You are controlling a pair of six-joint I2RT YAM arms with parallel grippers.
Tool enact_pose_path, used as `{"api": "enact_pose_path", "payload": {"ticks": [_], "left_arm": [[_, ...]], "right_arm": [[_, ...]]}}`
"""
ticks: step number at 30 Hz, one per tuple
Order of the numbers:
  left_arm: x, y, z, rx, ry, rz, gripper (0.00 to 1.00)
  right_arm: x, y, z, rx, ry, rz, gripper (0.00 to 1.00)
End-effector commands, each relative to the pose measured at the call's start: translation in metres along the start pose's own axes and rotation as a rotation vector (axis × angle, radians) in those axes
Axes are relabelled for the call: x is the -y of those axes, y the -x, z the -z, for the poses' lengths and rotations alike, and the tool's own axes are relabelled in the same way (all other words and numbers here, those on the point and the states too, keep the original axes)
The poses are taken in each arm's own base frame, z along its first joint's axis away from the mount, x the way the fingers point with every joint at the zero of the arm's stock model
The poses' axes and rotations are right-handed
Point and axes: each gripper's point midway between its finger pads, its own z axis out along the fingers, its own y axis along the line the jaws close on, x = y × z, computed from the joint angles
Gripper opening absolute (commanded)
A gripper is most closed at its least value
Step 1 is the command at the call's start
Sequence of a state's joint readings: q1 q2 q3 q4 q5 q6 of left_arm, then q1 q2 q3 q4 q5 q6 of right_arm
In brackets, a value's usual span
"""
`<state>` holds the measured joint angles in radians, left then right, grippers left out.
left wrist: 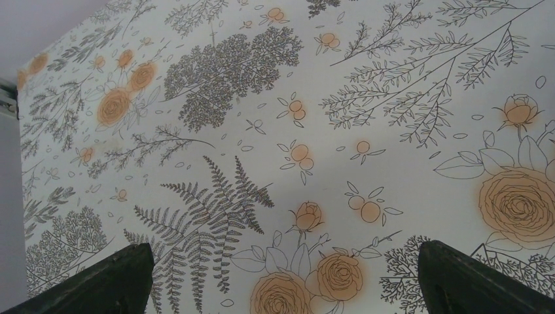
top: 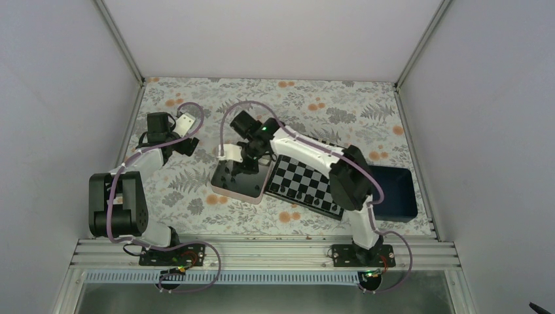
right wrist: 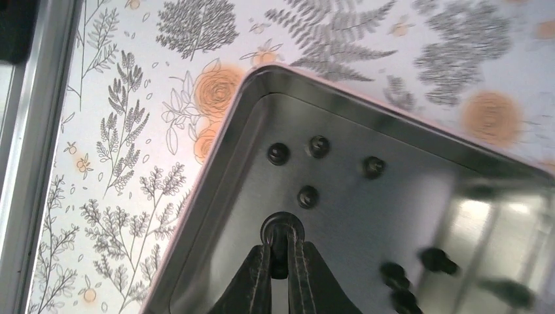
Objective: Set up the chess pieces on the board
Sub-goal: Pick up the chess piece from the storage box, then place the chess piece on the chessboard.
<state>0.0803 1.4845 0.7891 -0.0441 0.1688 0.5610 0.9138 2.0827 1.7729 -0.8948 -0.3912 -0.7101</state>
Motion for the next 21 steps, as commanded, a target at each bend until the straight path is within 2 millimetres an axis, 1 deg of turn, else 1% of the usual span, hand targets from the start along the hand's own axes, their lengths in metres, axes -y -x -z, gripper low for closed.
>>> {"api": "enact_pose_path", "payload": {"ticks": [1,4,8,10,12,14,18,20,21], "left_arm": [[-0.002,0.008,0.004,0.029,0.002,-0.007,1.0],[-0.003,0.009,0.005,0.033,0.007,-0.009,1.0],[-0.004,0.01,0.005,0.034,0.012,-0.01,1.0],[-0.004,0.01,0.005,0.035,0.016,-0.009,1.0],[-0.006,0.011,0.006,0.036,0.022,-0.009,1.0],[-0.007,0.012,0.007,0.038,0.026,-0.009,1.0],[-0.009,0.013,0.009,0.04,0.038,-0.012,1.0],[-0.01,0.014,0.009,0.04,0.043,-0.011,1.0],[-0.011,0.014,0.01,0.04,0.045,-0.01,1.0]], "right_arm": [[0.01,-0.004,0.041,0.037,-0.061,-0.046,0.06],[0.017,-0.021,0.058,0.031,-0.098,-0.087,0.06],[0.026,-0.061,0.085,0.013,-0.157,-0.18,0.06],[0.026,-0.083,0.102,0.007,-0.196,-0.224,0.06],[0.025,-0.105,0.124,0.008,-0.247,-0.269,0.06],[0.018,-0.128,0.138,-0.005,-0.277,-0.309,0.06],[-0.003,-0.175,0.151,-0.043,-0.311,-0.385,0.07],[-0.018,-0.195,0.153,-0.058,-0.311,-0.417,0.07],[-0.027,-0.207,0.151,-0.073,-0.306,-0.434,0.07]]}}
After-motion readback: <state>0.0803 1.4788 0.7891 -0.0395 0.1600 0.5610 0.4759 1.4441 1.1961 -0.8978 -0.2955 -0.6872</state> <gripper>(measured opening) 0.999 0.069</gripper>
